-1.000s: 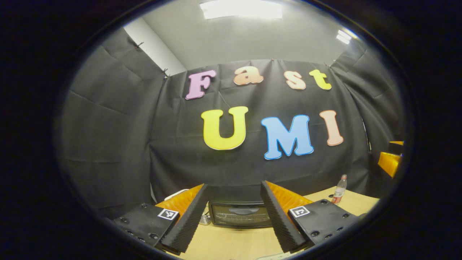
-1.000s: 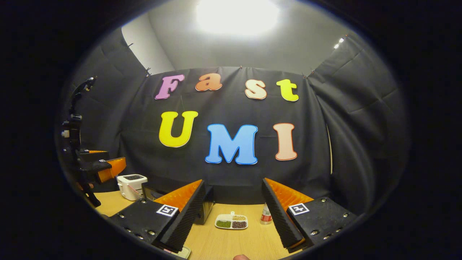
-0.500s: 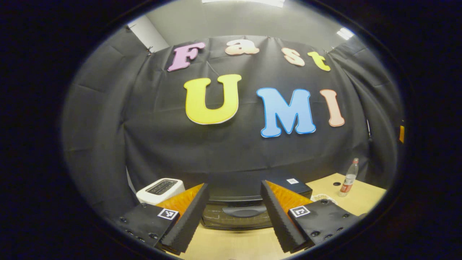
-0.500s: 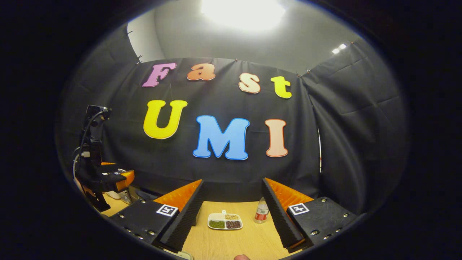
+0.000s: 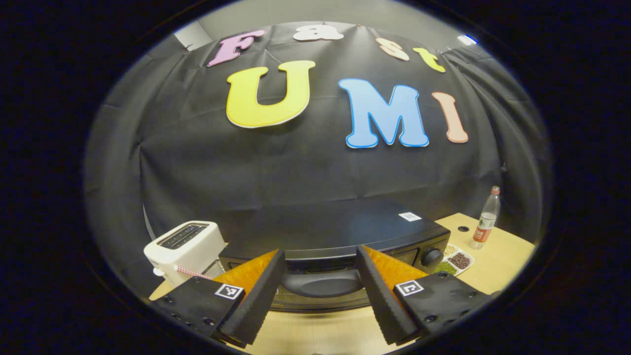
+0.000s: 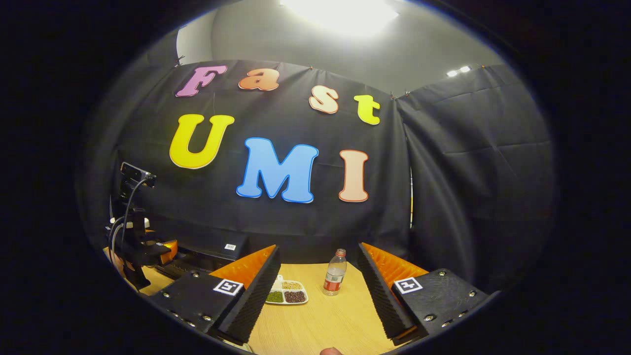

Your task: Open the electric oven with the left hand, put the food in, and close the electric oven.

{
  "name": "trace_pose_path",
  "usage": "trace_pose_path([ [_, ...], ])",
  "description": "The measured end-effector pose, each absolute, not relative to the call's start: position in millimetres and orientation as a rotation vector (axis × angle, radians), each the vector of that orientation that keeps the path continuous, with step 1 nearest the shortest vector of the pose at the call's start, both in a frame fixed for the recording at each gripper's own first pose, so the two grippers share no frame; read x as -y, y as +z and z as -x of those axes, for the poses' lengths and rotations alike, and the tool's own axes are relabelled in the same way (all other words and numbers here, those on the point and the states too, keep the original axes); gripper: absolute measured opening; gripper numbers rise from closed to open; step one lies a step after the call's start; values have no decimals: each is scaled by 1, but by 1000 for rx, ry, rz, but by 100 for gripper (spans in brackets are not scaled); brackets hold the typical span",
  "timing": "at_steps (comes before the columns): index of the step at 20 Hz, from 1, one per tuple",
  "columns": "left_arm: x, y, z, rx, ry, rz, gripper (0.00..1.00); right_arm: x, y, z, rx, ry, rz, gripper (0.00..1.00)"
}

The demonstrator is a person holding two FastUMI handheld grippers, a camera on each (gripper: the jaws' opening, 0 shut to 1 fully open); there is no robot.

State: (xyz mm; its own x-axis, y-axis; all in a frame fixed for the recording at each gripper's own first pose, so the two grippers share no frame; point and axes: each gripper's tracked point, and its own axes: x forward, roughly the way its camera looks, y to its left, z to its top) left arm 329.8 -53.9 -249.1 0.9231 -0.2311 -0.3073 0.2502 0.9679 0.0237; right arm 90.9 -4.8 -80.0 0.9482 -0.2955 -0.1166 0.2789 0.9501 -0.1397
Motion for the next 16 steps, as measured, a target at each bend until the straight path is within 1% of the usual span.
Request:
trace_pose_path([
  [1, 54, -255, -331, -311, -246, -67, 91, 6, -80, -91, -141, -300, 129, 95],
  [2, 55, -261, -333, -322, -246, -68, 96, 8, -80, -88, -142, -305, 136, 95],
  [3, 57, -260, -335, -303, -246, -59, 96, 9, -79, -87, -143, -309, 141, 96],
  [4, 57, -262, -335, -310, -244, -60, 92, 9, -79, -87, -144, -312, 143, 96],
  [6, 55, -259, -331, -305, -236, -56, 100, 9, -77, -85, -142, -308, 143, 96],
  [8, 53, -260, -323, -301, -230, -52, 92, 11, -76, -83, -139, -306, 146, 96],
  [10, 53, -261, -313, -300, -226, -54, 100, 12, -75, -82, -134, -299, 140, 96],
  [12, 50, -263, -300, -301, -224, -56, 96, 11, -74, -81, -134, -289, 132, 96],
  [14, 49, -266, -289, -306, -221, -59, 100, 12, -73, -82, -134, -277, 127, 96],
  [16, 46, -268, -277, -308, -216, -68, 100, 12, -73, -79, -130, -265, 125, 96],
])
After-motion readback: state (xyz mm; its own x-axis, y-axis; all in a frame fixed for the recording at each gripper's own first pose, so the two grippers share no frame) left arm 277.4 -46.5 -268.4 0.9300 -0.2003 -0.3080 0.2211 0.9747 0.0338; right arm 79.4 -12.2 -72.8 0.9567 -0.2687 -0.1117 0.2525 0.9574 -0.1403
